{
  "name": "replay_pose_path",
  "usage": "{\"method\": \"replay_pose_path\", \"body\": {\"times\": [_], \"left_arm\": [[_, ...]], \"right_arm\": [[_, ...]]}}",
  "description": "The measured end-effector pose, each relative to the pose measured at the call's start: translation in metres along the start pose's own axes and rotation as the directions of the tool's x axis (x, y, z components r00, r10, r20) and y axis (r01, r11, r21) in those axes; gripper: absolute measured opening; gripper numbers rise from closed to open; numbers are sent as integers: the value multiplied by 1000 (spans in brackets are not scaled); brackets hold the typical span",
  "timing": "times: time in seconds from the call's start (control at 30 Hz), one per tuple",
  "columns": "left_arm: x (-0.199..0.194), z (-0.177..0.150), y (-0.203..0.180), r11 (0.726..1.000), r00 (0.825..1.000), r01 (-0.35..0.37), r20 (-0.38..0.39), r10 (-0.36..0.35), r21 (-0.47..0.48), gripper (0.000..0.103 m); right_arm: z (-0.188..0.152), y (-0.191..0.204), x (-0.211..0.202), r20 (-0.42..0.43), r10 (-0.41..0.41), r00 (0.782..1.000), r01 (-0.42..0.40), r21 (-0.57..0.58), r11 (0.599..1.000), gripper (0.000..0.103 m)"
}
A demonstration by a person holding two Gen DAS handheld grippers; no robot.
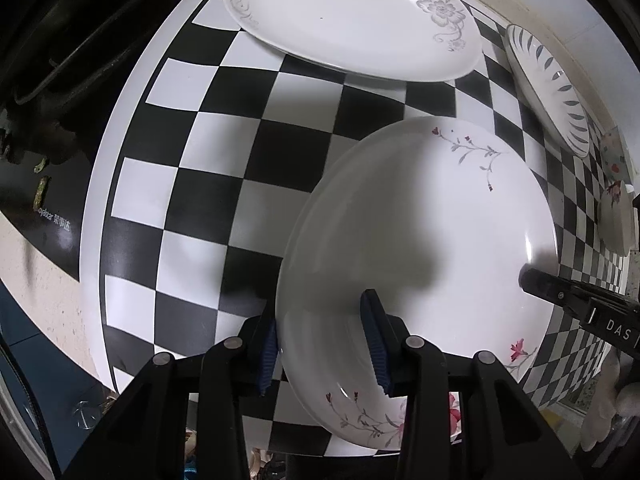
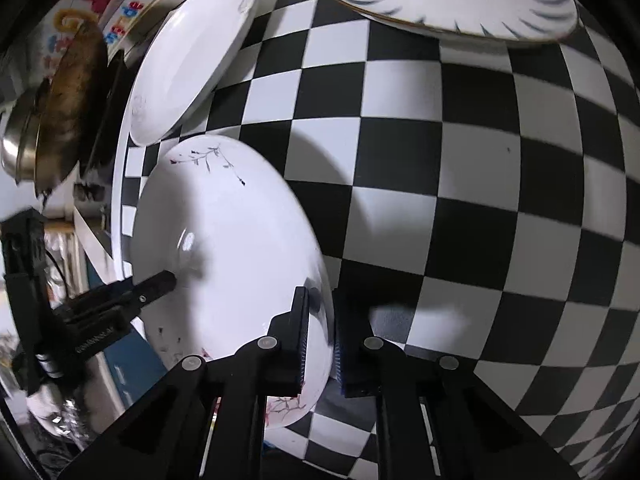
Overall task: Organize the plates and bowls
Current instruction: 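Reach both grippers to the pink-flower plate rim and close them on it, then lift the pink-flower plate with both grippers and carry it toward the grey-flower plate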
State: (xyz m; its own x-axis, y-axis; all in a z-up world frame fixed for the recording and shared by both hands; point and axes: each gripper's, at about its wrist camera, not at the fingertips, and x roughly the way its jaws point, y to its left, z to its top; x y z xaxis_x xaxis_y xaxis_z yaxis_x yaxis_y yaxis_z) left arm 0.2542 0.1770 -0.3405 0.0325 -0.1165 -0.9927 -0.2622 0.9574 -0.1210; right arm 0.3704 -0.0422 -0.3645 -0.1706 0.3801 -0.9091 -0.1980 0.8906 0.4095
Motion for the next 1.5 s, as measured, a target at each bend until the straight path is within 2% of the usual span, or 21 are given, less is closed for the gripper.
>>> {"method": "replay_pose_path", "body": {"times": [0.23,0.5,0.7,0.83,1.17,1.5], "left_arm": [[-25,-17,-39,998,999,6,38,-9,63,36],[-43,-35,-90,986,998,27,58,-37,163,36],[-40,-23,-125,966,998,32,42,-44,257,36],[-21,-18,-159,952,998,39,25,-49,305,36],[-2,-13,-193,930,999,31,9,-37,366,36],[17,-9,-203,938,1000,21,-2,-22,347,36]], "right_arm": [[-17,-23,-23,16,19,1000,-20,18,1000,13],[-46,-73,-71,80,19,997,-26,79,997,13],[-67,-117,-100,126,-3,992,-15,143,990,13],[-80,-151,-114,153,-16,988,-14,193,981,13],[-96,-183,-114,177,-39,983,-11,274,962,13],[-96,-188,-104,161,-63,985,16,278,961,13]]}}
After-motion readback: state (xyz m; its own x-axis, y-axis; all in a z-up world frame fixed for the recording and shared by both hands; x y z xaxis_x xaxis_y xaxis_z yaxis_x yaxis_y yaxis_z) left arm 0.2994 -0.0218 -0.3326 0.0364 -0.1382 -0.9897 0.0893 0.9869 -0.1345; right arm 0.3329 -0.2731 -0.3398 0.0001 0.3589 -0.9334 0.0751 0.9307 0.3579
